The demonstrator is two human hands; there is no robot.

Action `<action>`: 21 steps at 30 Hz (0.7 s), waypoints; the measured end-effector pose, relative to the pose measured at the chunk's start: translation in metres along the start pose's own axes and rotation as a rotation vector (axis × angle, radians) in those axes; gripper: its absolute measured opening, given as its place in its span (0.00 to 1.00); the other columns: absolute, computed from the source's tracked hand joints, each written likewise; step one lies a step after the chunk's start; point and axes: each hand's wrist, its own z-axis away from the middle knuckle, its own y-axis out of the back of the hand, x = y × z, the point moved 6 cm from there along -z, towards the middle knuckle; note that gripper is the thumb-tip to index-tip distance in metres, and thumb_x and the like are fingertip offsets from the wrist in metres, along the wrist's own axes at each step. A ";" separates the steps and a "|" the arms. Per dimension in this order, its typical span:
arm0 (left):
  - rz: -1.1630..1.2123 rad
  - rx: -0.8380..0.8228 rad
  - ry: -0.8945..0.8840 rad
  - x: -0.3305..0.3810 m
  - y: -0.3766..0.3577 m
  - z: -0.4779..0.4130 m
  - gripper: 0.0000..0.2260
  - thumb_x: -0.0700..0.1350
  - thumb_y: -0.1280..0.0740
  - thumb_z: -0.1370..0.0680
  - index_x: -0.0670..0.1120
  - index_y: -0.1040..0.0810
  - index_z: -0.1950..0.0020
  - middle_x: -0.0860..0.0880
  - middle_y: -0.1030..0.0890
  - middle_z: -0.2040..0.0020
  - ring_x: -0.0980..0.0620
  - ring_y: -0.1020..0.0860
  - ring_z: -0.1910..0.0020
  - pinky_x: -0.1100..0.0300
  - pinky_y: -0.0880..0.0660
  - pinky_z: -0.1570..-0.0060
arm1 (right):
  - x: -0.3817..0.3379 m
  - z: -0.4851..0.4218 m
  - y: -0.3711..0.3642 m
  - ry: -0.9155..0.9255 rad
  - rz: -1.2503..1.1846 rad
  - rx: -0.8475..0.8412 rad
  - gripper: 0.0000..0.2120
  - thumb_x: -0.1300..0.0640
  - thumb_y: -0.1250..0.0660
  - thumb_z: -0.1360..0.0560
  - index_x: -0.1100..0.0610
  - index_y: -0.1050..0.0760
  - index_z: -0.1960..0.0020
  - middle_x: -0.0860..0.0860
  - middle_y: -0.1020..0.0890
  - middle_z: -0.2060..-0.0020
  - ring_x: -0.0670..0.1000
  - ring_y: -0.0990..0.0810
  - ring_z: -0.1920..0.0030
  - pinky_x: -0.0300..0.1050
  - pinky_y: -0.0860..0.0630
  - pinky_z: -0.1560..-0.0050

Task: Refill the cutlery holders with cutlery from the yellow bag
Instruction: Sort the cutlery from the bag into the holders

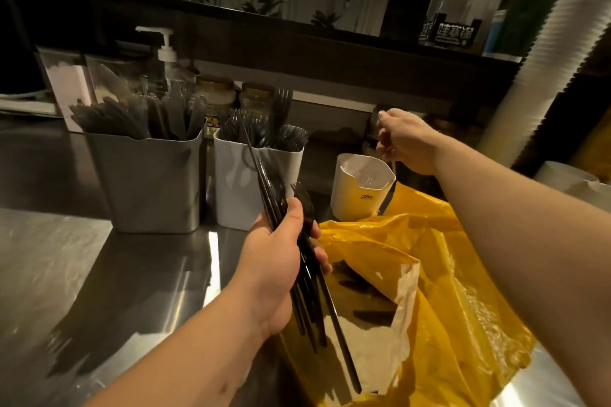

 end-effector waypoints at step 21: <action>-0.042 0.035 -0.029 0.010 0.002 0.003 0.15 0.50 0.32 0.20 0.41 0.24 0.39 0.41 0.15 0.57 0.44 0.15 0.64 0.51 0.17 0.65 | -0.027 0.092 -0.035 0.281 0.460 0.152 0.27 0.33 0.46 0.20 0.53 0.23 0.39 0.52 0.19 0.47 0.55 0.20 0.44 0.51 0.20 0.46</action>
